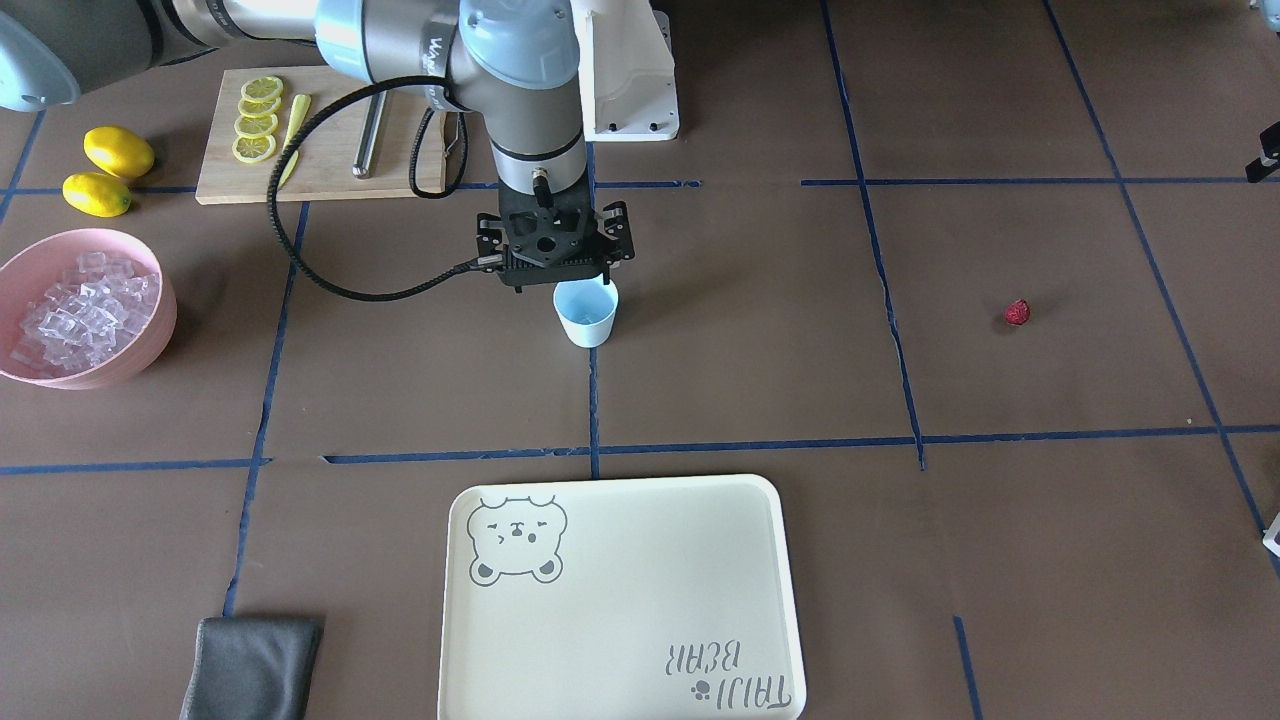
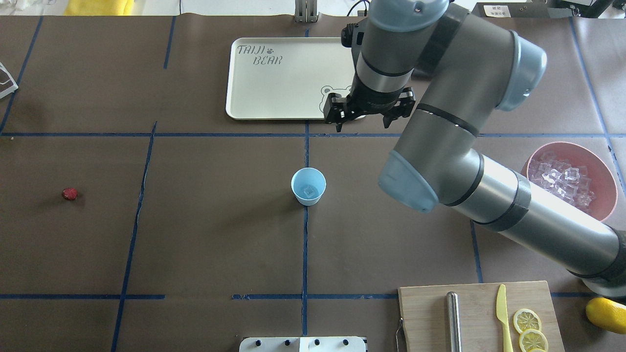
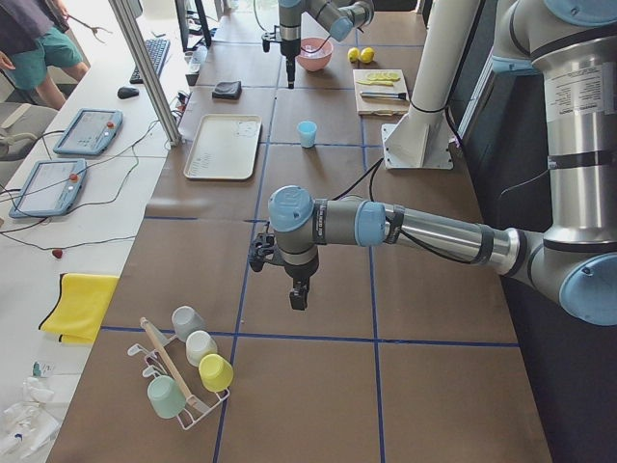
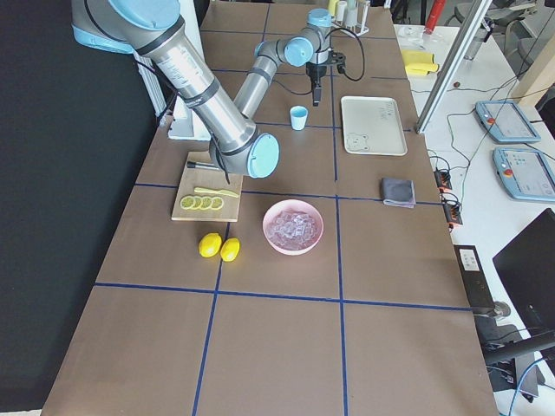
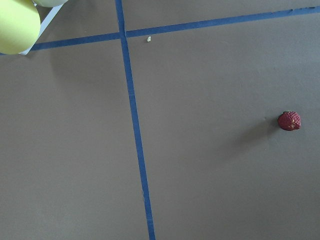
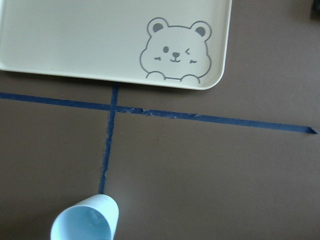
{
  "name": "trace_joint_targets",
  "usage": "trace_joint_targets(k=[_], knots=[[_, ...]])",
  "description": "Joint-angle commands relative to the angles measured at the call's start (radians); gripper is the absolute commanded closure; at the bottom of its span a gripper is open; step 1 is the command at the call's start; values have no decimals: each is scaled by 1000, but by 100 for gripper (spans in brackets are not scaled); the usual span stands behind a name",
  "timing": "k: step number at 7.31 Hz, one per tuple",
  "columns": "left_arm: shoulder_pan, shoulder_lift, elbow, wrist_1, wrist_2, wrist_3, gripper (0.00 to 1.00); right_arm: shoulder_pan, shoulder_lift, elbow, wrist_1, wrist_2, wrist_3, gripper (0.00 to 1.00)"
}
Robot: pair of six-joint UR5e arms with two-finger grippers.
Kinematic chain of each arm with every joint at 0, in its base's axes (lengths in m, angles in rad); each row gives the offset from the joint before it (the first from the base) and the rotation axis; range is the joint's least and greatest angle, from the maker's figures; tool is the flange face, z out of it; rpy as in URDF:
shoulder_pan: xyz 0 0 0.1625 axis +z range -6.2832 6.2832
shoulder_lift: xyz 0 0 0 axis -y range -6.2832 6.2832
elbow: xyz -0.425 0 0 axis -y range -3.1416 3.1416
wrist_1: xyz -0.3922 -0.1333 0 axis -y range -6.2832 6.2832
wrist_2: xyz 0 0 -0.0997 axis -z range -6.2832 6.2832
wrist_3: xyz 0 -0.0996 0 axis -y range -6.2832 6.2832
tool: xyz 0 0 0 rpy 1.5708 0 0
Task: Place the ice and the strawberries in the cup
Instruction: 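Move the right gripper back over the pink bowl of ice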
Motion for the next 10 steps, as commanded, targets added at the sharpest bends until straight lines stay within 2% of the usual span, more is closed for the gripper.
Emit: trace_joint_targets(k=[1, 5, 7, 9, 10], knots=[[0, 0, -1, 0, 0, 0, 0, 132, -147, 65, -8, 46, -254, 0], [0, 0, -1, 0, 0, 0, 0, 326, -450, 190, 35, 167, -619, 0], [2, 0, -1, 0, 0, 0, 0, 444, -621, 201, 101, 219, -852, 0], [0, 0, -2, 0, 0, 0, 0, 457, -715, 197, 191, 218, -905, 0], [0, 0, -2, 0, 0, 0, 0, 455, -718, 172, 236, 219, -898, 0]])
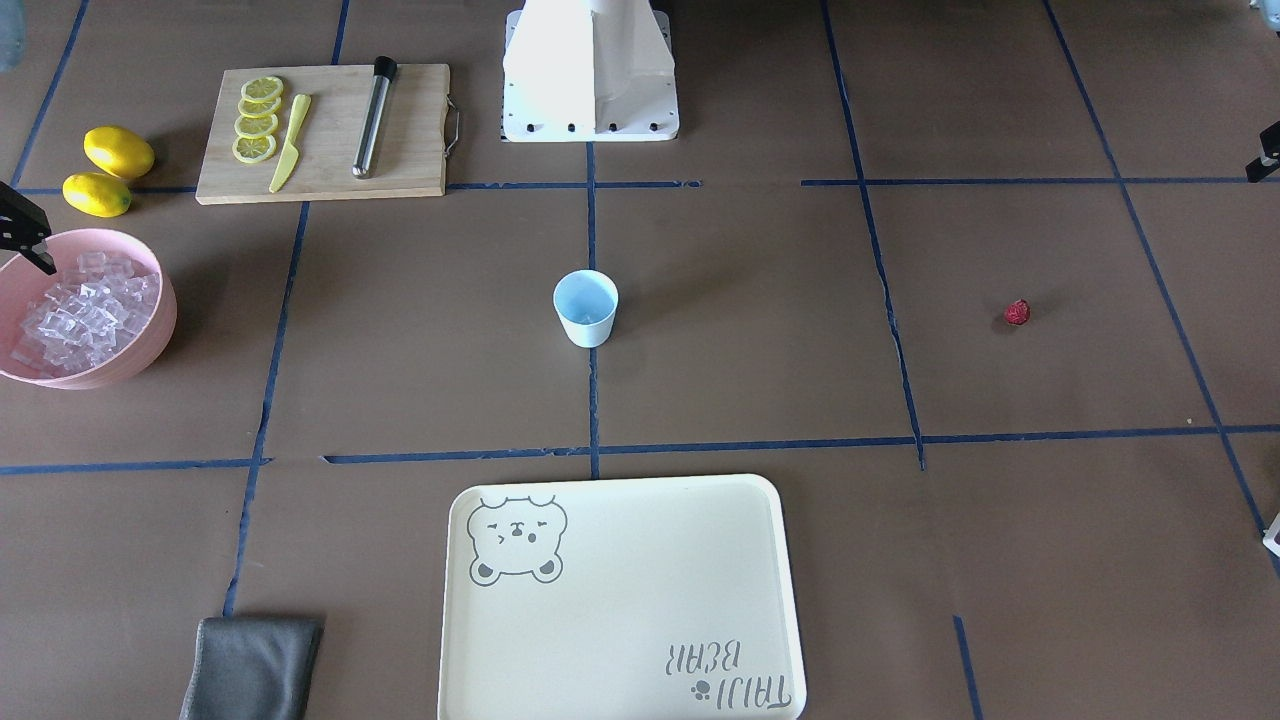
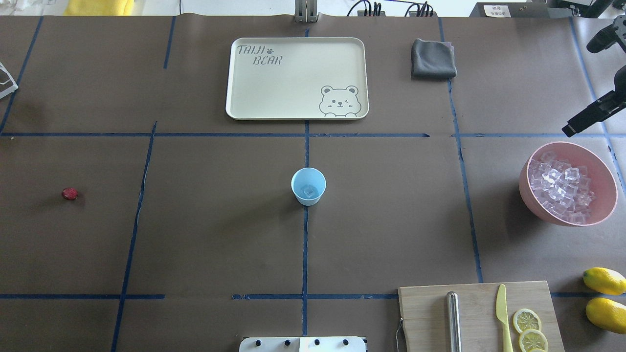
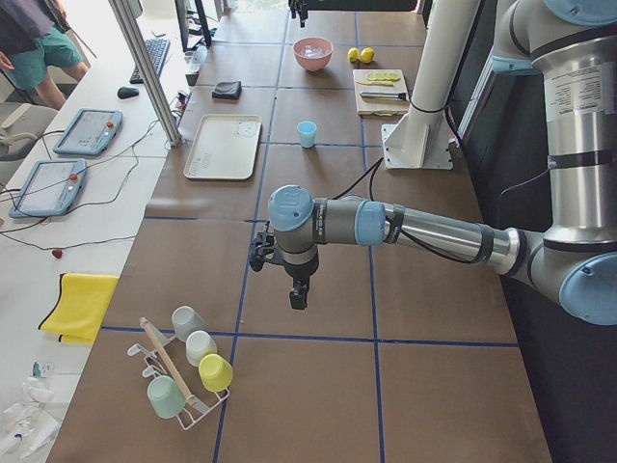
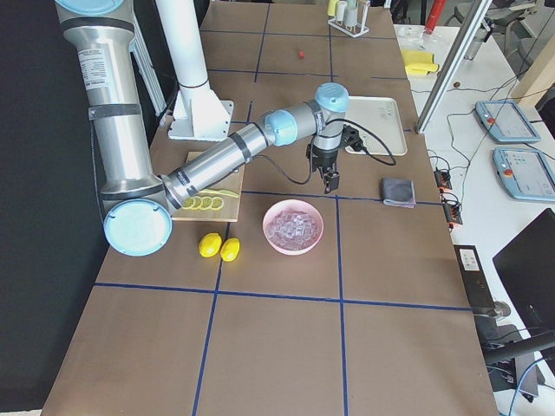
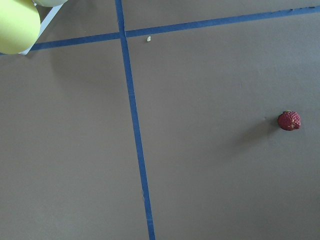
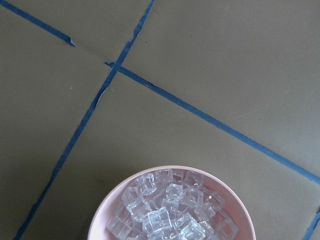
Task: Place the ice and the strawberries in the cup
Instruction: 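Move the right gripper back over the pink bowl of ice, then lower the right gripper into the bowl and grasp another ice cube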
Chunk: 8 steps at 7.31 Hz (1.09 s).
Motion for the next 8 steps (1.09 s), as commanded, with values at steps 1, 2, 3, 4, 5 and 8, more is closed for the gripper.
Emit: trace_joint_targets(k=[1, 2, 3, 4, 5, 8], knots=[[1, 0, -2, 0, 0, 0, 0, -25, -28, -29, 69, 2, -4, 0], [1, 0, -2, 0, 0, 0, 0, -71, -20, -35, 71, -1, -4, 0], [0, 0, -3, 0, 0, 0, 0, -114, -14, -48, 80, -8, -4, 0], [1, 0, -3, 0, 0, 0, 0, -140, 0, -81, 107, -16, -4, 0], [1, 0, -3, 0, 0, 0, 0, -154, -2, -120, 156, -31, -5, 0], [1, 0, -3, 0, 0, 0, 0, -174, -6, -169, 184, -35, -9, 0]])
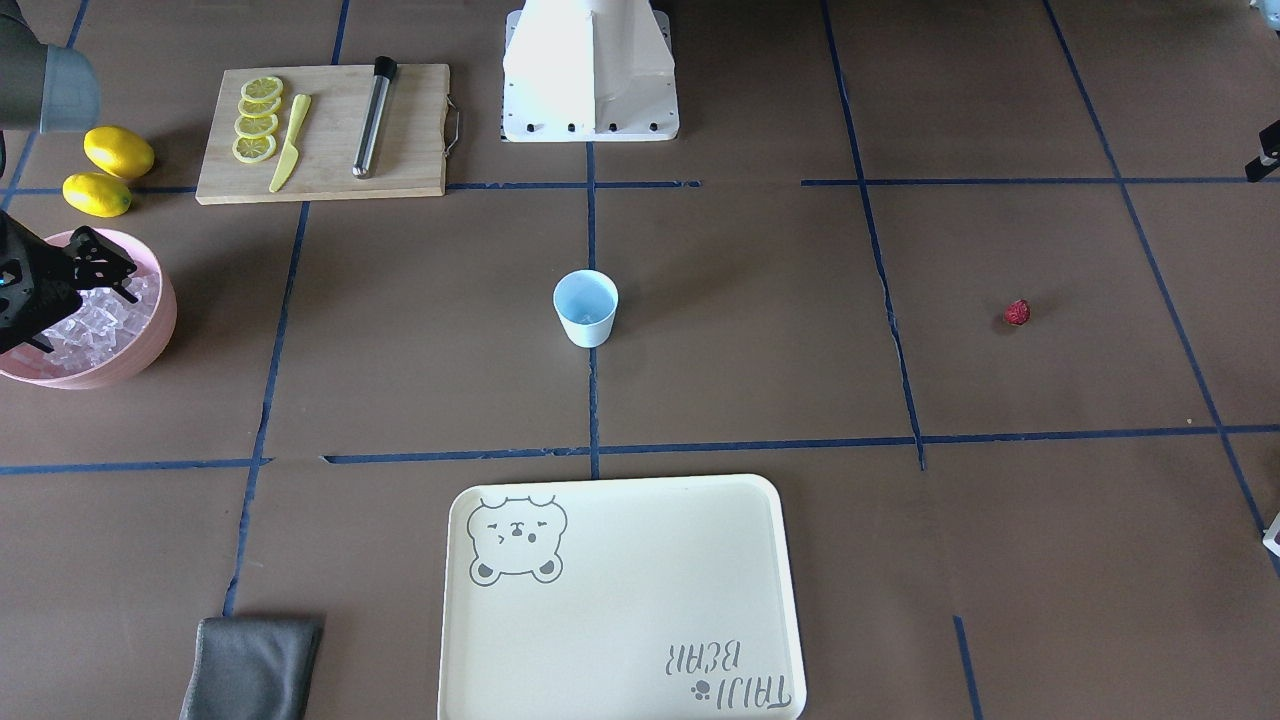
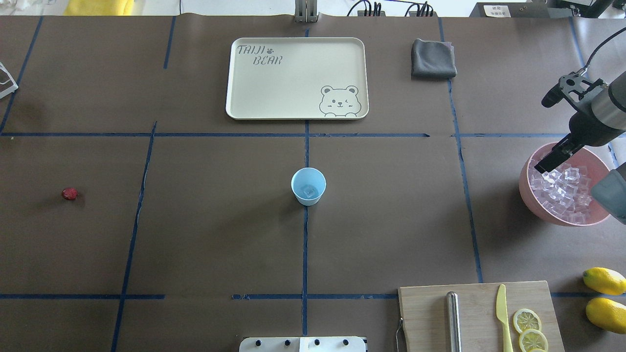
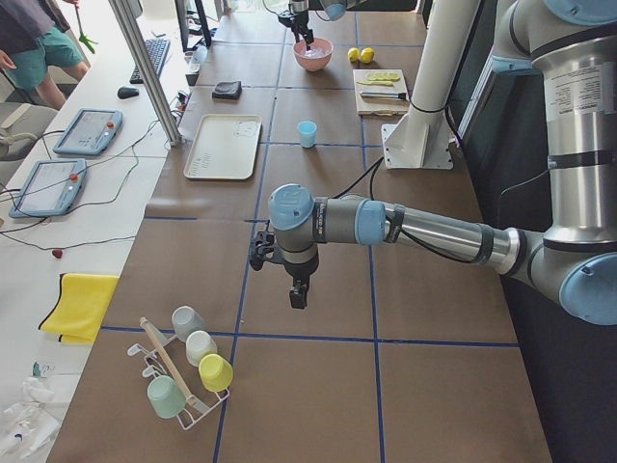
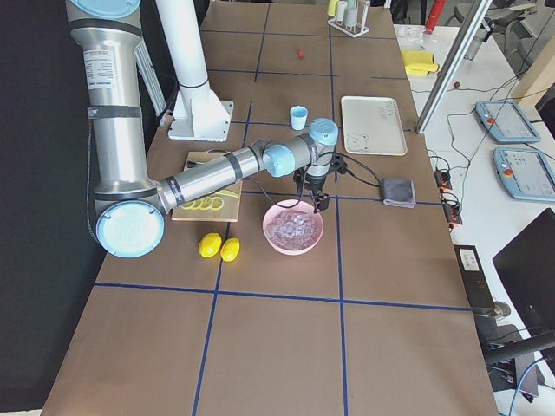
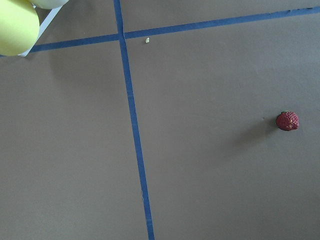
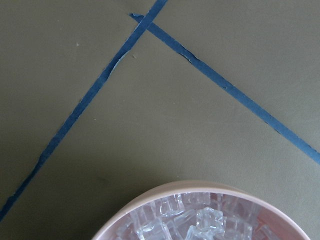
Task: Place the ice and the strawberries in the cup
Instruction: 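Lower the right gripper into the bowl and grasp another ice cube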
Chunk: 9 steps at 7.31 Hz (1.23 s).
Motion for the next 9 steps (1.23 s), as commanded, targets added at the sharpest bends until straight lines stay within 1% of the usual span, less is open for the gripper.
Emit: trace_joint_targets(k=[1, 3, 5, 6, 8, 9], knots=[[0, 0, -1, 0, 0, 0, 0, -12, -10, -15, 7, -3, -1, 1], [0, 0, 0, 0, 0, 0, 0, -26, -16, -27, 5, -32, -1, 2], [0, 0, 1, 0, 0, 0, 0, -46, -15, -58, 5, -35, -1, 2], [0, 0, 1, 0, 0, 0, 0, -49, -15, -58, 5, -37, -1, 2], [0, 0, 1, 0, 0, 0, 0, -50, -18, -56, 5, -35, -1, 8], [0, 0, 1, 0, 0, 0, 0, -49, -19, -56, 5, -35, -4, 8]])
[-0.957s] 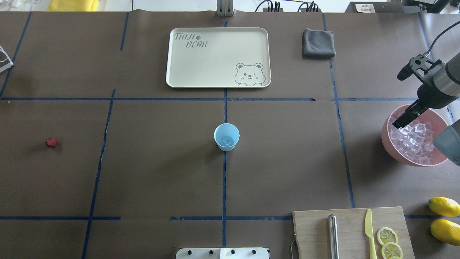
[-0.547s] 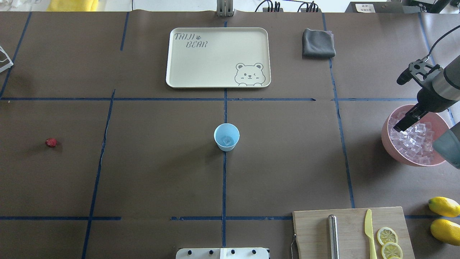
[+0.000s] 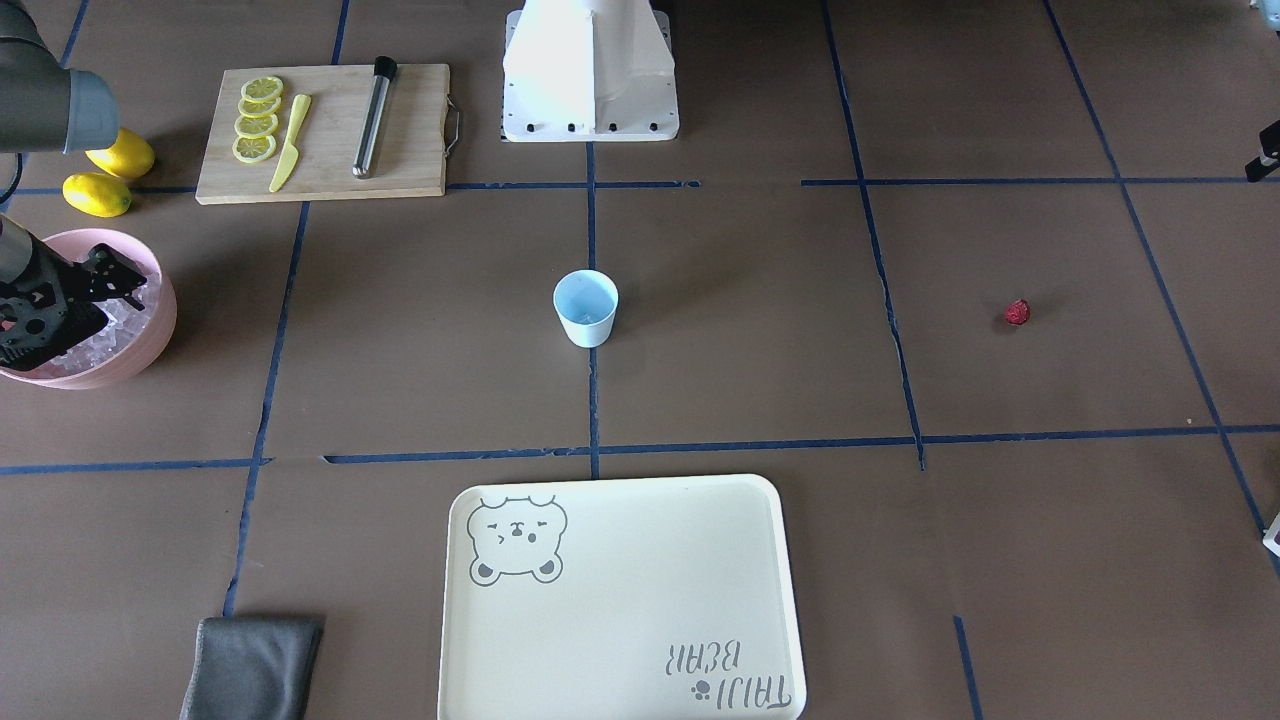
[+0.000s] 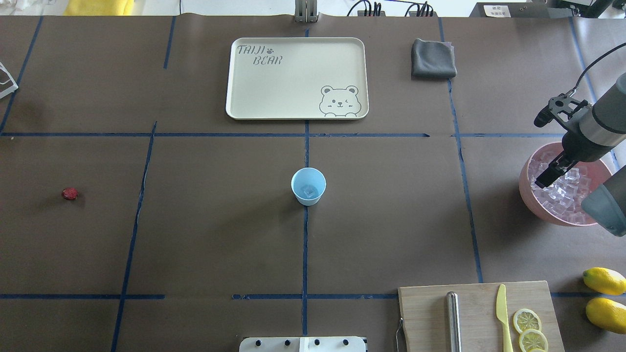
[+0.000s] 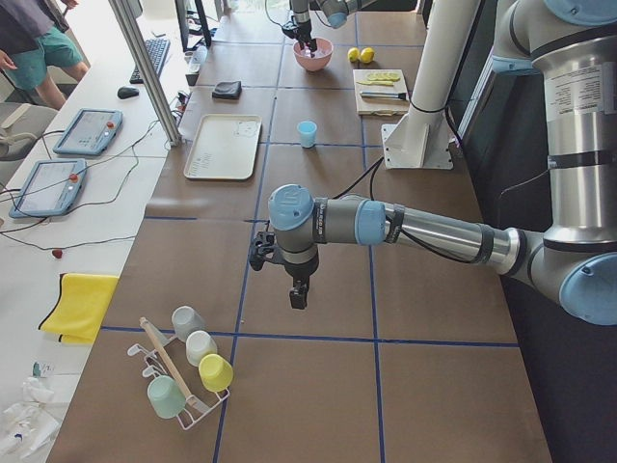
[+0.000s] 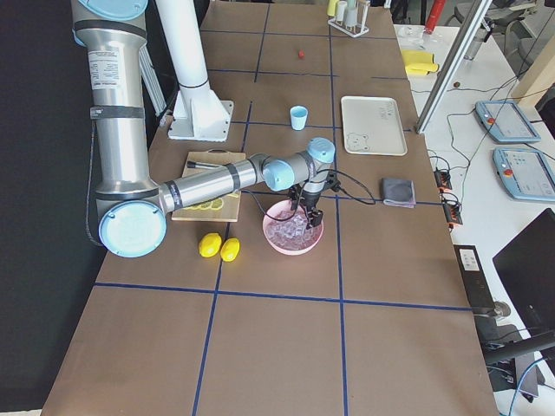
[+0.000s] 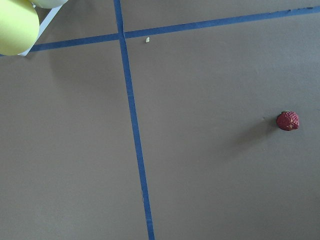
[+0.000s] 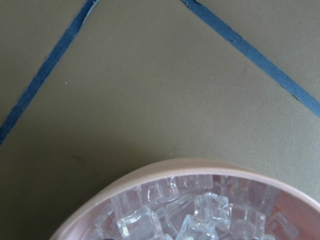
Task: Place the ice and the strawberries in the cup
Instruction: 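Lower the right gripper into the bowl and grasp another ice cube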
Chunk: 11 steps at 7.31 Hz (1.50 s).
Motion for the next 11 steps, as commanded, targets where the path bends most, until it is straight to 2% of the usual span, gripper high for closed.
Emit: trace_joint_targets(k=[1, 2, 3, 4, 5, 11], knots=[[0, 0, 0, 0, 0, 0, 0, 0, -14, 4, 0, 0, -8, 8], [0, 0, 0, 0, 0, 0, 0, 0, -16, 6, -2, 2, -7, 21], [0, 0, -2, 0, 0, 0, 0, 2, -19, 6, -9, 5, -4, 64], [0, 0, -2, 0, 0, 0, 0, 2, -19, 7, -9, 5, -4, 92], [0, 0, -2, 0, 0, 0, 0, 2, -19, 9, -9, 7, -4, 98], [0, -2, -5, 0, 0, 0, 0, 21, -14, 32, -14, 13, -4, 100]])
